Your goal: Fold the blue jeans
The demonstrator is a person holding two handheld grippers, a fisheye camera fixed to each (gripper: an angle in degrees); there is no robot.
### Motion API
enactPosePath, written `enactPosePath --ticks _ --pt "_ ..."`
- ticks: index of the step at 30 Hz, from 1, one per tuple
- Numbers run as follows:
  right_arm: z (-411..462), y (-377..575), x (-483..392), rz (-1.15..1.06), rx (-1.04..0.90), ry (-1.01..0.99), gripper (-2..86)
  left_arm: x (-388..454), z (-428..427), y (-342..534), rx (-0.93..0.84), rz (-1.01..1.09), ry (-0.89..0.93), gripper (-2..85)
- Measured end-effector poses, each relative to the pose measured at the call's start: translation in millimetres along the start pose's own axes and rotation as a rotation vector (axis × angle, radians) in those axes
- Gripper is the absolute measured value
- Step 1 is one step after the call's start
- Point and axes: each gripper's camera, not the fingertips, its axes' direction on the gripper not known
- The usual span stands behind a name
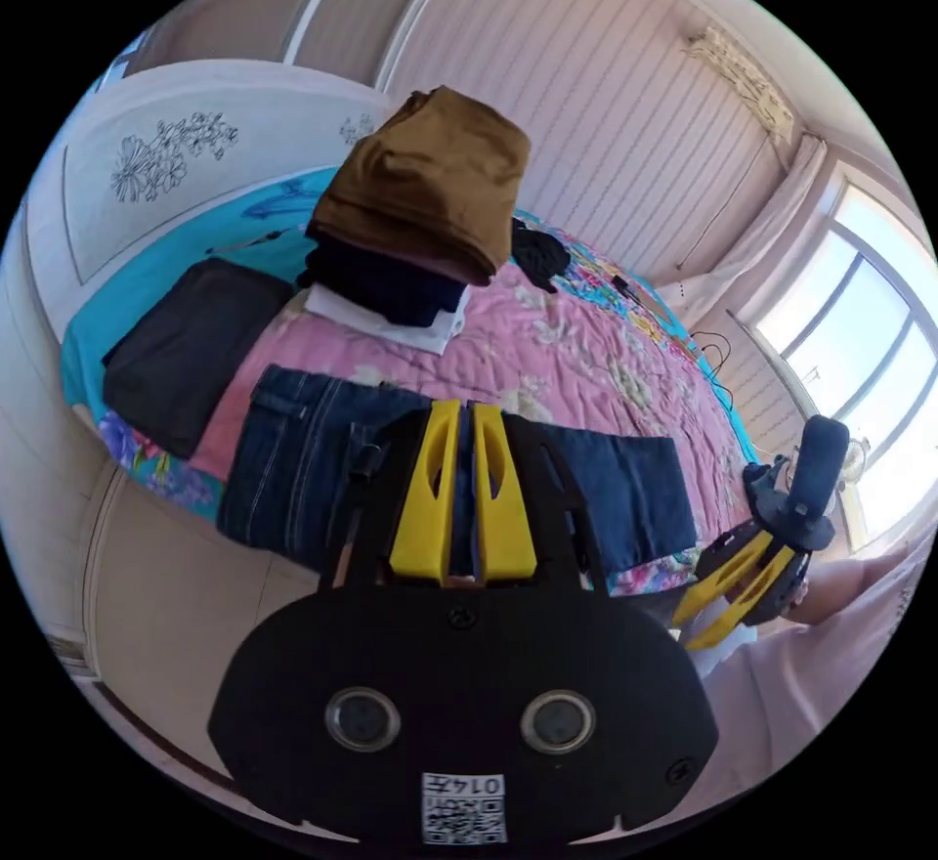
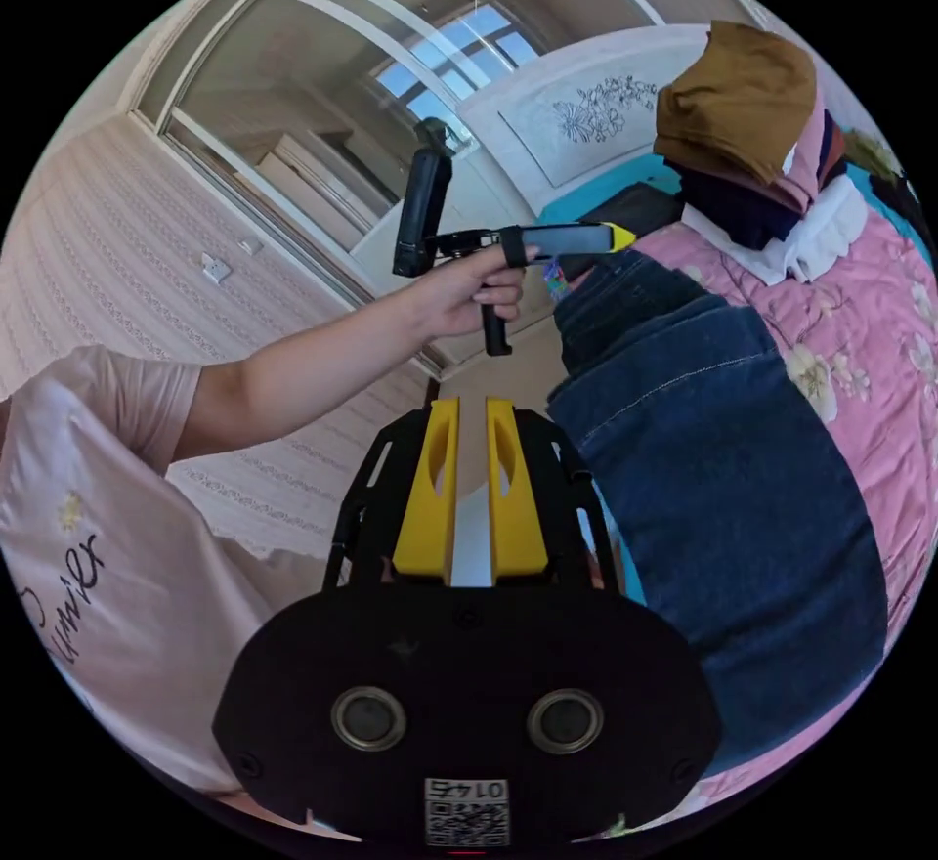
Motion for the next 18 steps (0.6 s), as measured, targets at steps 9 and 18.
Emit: enactPosePath --ticks 9,18 --pt "111.4 -76.5 90.2 0.106 -0.178 0.232 5.3 -53.4 -20.3 96.7 -0.093 -0.061 -0.08 5.0" --pt "206.0 -192.4 158.9 0.002 -0.268 0.64 10.6 -91.3 -13.0 94.5 -0.219 -0.078 0.052 11.9"
